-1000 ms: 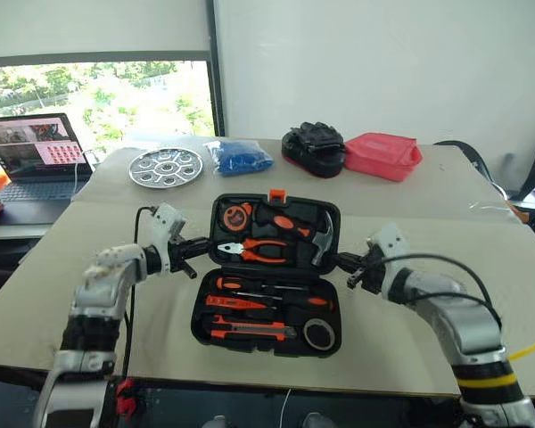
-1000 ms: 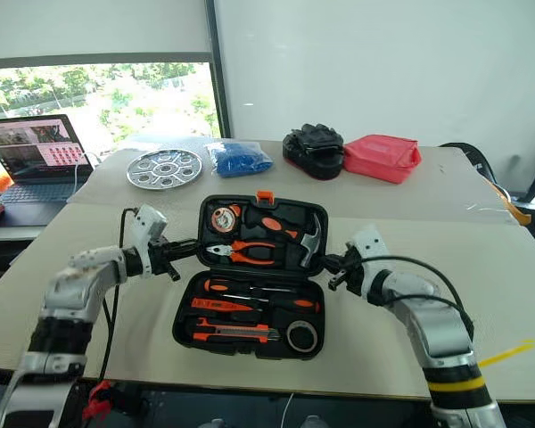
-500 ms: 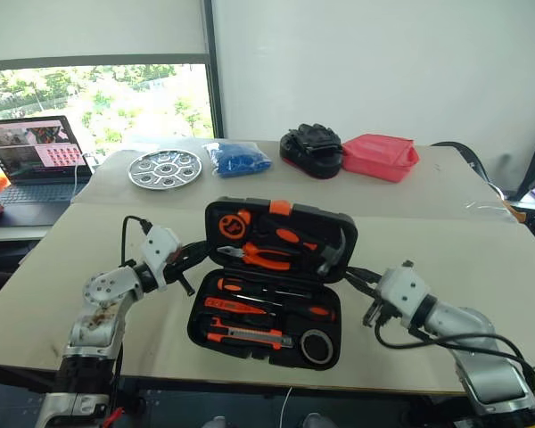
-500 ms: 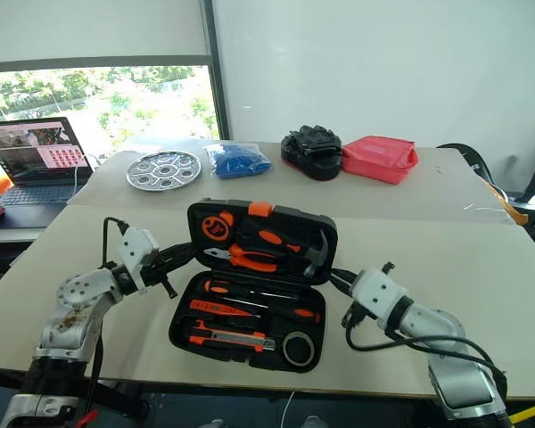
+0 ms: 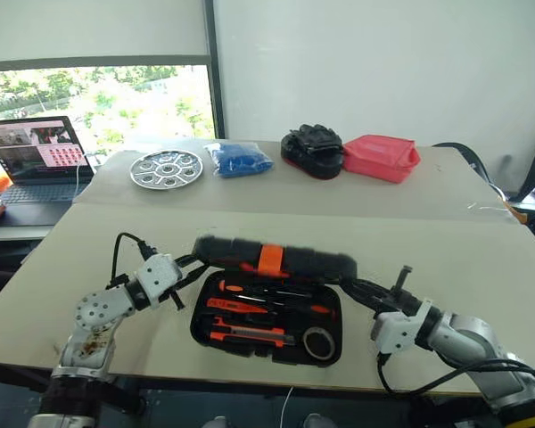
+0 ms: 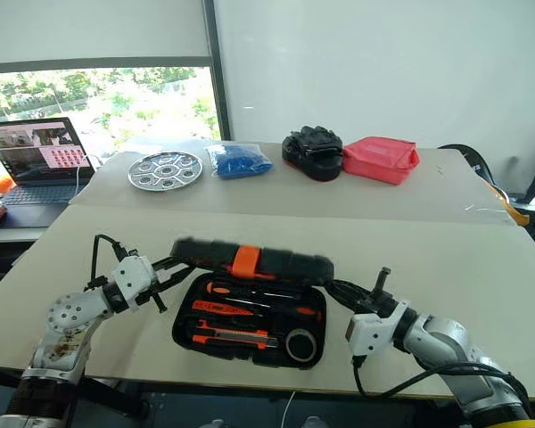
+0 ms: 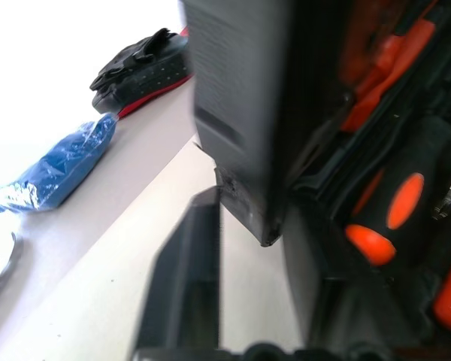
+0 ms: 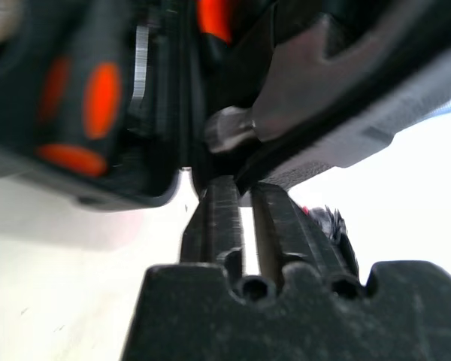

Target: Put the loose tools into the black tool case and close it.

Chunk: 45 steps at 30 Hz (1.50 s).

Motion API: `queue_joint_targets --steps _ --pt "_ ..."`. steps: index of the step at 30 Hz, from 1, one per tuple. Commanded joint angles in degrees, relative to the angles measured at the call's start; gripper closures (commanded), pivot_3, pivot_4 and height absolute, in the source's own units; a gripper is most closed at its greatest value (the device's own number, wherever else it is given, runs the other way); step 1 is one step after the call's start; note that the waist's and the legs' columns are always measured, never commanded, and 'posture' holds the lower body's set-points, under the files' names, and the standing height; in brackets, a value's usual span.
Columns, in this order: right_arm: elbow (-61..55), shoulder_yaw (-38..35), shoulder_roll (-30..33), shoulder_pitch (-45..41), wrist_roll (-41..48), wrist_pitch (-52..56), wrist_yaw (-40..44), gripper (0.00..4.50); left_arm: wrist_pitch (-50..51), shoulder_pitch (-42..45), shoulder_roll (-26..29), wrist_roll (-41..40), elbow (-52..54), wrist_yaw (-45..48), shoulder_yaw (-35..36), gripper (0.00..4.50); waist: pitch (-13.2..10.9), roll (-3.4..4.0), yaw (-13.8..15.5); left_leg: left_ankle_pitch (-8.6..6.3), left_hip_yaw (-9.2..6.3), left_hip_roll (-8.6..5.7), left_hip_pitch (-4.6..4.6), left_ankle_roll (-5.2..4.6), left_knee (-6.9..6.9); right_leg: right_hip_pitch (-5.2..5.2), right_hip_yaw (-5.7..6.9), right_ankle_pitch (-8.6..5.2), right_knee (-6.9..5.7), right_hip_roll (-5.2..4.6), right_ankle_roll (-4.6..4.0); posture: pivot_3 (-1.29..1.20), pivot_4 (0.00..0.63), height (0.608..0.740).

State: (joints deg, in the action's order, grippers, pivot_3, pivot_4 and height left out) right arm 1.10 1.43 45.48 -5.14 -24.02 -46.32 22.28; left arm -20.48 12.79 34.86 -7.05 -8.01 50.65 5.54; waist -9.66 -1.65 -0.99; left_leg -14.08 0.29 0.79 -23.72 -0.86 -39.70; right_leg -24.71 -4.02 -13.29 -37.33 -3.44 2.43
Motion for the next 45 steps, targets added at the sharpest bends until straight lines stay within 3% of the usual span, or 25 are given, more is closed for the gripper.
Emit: queue_joint_targets --steps 1,5,8,12,17,18,21,25,31,38,45 --pt "-3.7 -1.6 4.3 3.3 4.1 -4.0 1.6 2.43 -0.8 -3.6 3.3 -3.3 4.4 1.7 2.8 1.69 0.0 -0.01 -0.1 -0.01 0.00 0.02 0.21 -0.01 0.06 0.24 0.02 0.00 0.13 0.02 0.00 0.00 0.150 0.740" --pt "-5.7 -1.6 11.1 9.9 9.7 -5.7 6.0 1.00 -1.1 -9.2 8.8 -7.0 5.8 6.3 6.5 0.16 0.0 -0.01 -0.1 -0.03 0.07 0.13 0.58 -0.04 0.15 0.62 0.04 -0.03 0.23 0.03 -0.04 0.00 0.150 0.740" --pt "-6.7 -2.7 15.9 15.5 14.3 -5.3 9.2 0.03 -1.2 -15.1 14.6 -9.6 5.5 12.1 9.9 0.00 0.0 -0.03 0.0 -0.03 0.09 0.16 0.68 -0.04 0.20 0.71 0.03 -0.06 0.27 0.00 -0.05 0.00 0.150 0.740" --pt "-9.2 -3.4 19.7 22.0 20.7 -2.6 13.2 0.03 4.3 -21.1 22.9 -11.1 1.9 18.9 13.1 0.00 0.0 -0.07 -0.1 -0.03 0.40 0.21 0.89 -0.05 0.35 0.81 0.00 -0.14 0.28 -0.01 -0.13 0.00 0.150 0.740" --pt "-19.6 -4.7 20.2 27.3 35.0 13.4 17.8 0.03 11.1 -14.3 25.3 -11.8 -3.4 21.6 9.9 0.00 0.1 -0.09 0.3 -0.02 0.59 0.27 1.16 -0.05 0.39 1.05 0.06 -0.33 0.25 0.07 -0.11 0.00 0.150 0.740" --pt "-22.8 -5.2 20.8 28.3 38.1 16.6 19.0 0.28 14.9 -10.5 25.5 -12.8 -3.1 22.7 8.3 0.00 0.0 -0.12 0.4 -0.02 0.57 0.26 1.30 -0.05 0.39 1.22 0.07 -0.36 0.26 0.07 -0.10 0.00 0.150 0.740" --pt "-30.6 -6.9 22.0 30.4 44.4 24.4 21.8 1.01 23.7 1.0 25.4 -14.7 -3.9 26.5 3.9 0.61 0.0 -0.30 1.2 -0.02 0.51 0.26 1.45 -0.04 0.38 1.48 0.12 -0.64 0.29 0.05 0.31 0.00 0.150 0.740" --pt "-38.5 -7.1 21.8 29.8 47.6 33.1 23.5 2.44 25.8 18.0 21.3 -10.3 -11.3 29.2 -3.3 2.09 0.1 -0.42 1.1 -0.06 0.49 0.14 1.45 -0.06 0.38 1.52 0.12 -0.47 0.33 0.07 0.03 0.00 0.150 0.740" --pt "-43.4 -3.2 18.6 24.8 47.0 43.3 24.2 4.49 17.3 38.2 10.7 -1.7 -28.6 32.4 -12.7 4.40 0.1 -0.52 1.2 -0.09 0.46 0.04 1.32 -0.10 0.37 1.49 0.13 -0.41 0.44 0.10 -0.01 0.00 0.150 0.740" --pt "-43.6 3.5 14.7 18.7 42.6 50.8 25.4 4.50 5.9 47.5 0.3 6.9 -43.0 31.4 -19.2 4.47 0.1 -0.59 0.8 -0.13 0.42 0.02 1.06 -0.18 0.37 1.34 0.14 -0.40 0.57 0.11 0.03 0.00 0.150 0.740" --pt "-40.5 9.3 10.0 12.8 38.7 55.4 26.9 4.50 1.3 48.8 -3.5 9.2 -46.3 34.0 -20.5 4.47 0.1 -0.59 0.2 -0.13 0.36 0.01 0.39 -0.18 0.10 0.62 0.15 -0.38 0.30 0.11 0.03 0.00 0.150 0.740"
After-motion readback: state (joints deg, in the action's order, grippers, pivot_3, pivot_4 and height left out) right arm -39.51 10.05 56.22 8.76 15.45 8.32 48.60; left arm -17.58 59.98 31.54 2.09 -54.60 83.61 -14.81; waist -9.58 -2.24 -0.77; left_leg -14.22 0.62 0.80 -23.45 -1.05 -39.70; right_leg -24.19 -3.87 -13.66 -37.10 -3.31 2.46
